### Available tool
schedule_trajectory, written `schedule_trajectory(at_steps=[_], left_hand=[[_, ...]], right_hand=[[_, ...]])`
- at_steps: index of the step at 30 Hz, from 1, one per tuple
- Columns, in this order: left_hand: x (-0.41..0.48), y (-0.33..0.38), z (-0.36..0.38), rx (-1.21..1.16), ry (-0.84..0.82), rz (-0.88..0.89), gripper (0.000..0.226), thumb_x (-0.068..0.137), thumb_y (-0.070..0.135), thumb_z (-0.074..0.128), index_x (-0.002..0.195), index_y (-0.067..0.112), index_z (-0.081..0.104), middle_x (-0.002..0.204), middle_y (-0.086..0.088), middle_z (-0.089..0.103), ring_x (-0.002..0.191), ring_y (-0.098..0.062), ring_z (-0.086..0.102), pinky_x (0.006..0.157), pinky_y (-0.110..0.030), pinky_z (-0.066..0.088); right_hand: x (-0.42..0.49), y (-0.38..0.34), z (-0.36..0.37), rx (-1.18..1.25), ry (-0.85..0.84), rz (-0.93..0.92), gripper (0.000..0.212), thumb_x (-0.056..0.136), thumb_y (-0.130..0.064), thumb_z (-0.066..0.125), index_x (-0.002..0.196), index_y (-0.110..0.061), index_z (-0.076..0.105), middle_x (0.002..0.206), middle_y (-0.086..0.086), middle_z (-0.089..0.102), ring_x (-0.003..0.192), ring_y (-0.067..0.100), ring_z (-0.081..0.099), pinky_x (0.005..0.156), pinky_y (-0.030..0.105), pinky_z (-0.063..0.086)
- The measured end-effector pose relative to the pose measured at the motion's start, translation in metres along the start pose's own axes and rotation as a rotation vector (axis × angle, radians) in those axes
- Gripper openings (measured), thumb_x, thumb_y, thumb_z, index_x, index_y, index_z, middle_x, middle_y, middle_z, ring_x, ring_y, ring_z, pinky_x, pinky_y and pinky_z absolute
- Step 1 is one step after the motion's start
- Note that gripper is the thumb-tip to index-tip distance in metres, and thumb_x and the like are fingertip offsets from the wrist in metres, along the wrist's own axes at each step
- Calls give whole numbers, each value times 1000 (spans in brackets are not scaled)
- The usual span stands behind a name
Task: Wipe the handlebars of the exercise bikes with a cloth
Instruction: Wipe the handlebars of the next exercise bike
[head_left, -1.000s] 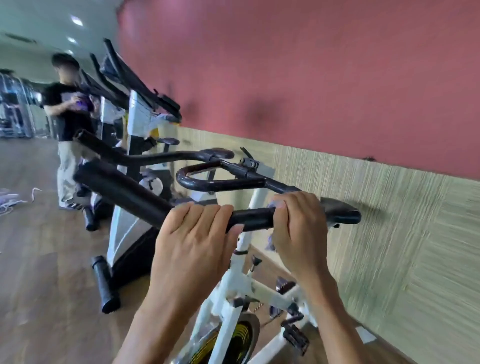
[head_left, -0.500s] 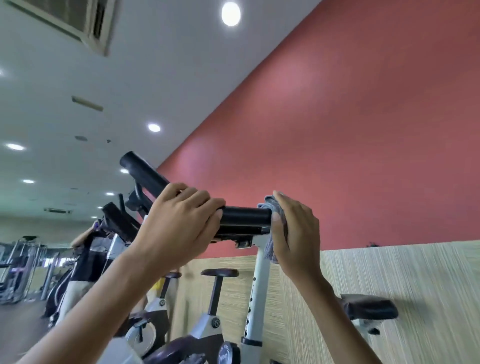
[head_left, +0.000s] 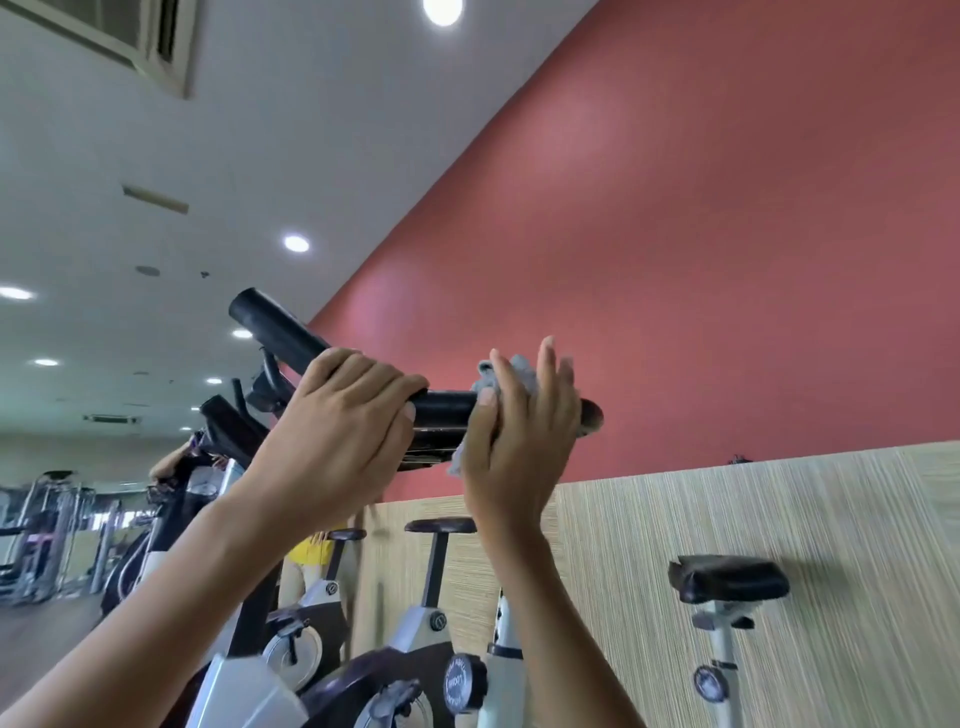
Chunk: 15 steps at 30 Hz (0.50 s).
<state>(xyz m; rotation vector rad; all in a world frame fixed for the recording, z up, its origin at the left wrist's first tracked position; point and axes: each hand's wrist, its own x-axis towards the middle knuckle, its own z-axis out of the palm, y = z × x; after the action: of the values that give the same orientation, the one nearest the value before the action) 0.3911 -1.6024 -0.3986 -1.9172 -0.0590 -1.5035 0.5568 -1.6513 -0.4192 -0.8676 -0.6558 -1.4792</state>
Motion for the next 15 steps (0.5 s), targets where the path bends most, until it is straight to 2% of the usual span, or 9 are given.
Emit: schedule_trajectory(at_steps=[4, 8, 11, 15], left_hand=[[-1, 6, 4, 11, 18, -41, 45, 99, 26, 28, 114, 7, 67, 99, -1, 68, 94, -23, 59, 101, -35, 28], [-2, 8, 3, 43, 0, -37, 45, 98, 25, 29, 116, 6, 66, 101, -3, 68, 95, -25, 59, 102, -38, 30], [-1, 9, 0, 38, -23, -47, 46, 98, 27, 29, 117, 7, 65, 103, -3, 68, 97, -24, 59, 102, -37, 29], [-2, 10, -2, 33, -34, -48, 46, 98, 29, 28, 118, 9, 64, 104, -1, 67, 99, -23, 59, 104, -37, 28]], right_hand=[[-6, 4, -1, 22, 12, 201, 43, 101, -33, 35, 134, -19, 57, 157, 16, 28, 149, 32, 16, 120, 52, 18], [-17, -12, 6, 128, 0, 310, 48, 101, -34, 34, 145, -16, 43, 161, 20, 8, 150, 34, -4, 123, 41, 2], [-7, -16, 3, 242, 39, 462, 53, 100, -39, 32, 149, -18, 35, 162, 17, 4, 150, 31, -8, 122, 42, 3], [23, -19, -5, 441, 201, 829, 58, 95, -38, 30, 148, -16, 38, 163, 14, 4, 150, 23, -2, 121, 38, 10]])
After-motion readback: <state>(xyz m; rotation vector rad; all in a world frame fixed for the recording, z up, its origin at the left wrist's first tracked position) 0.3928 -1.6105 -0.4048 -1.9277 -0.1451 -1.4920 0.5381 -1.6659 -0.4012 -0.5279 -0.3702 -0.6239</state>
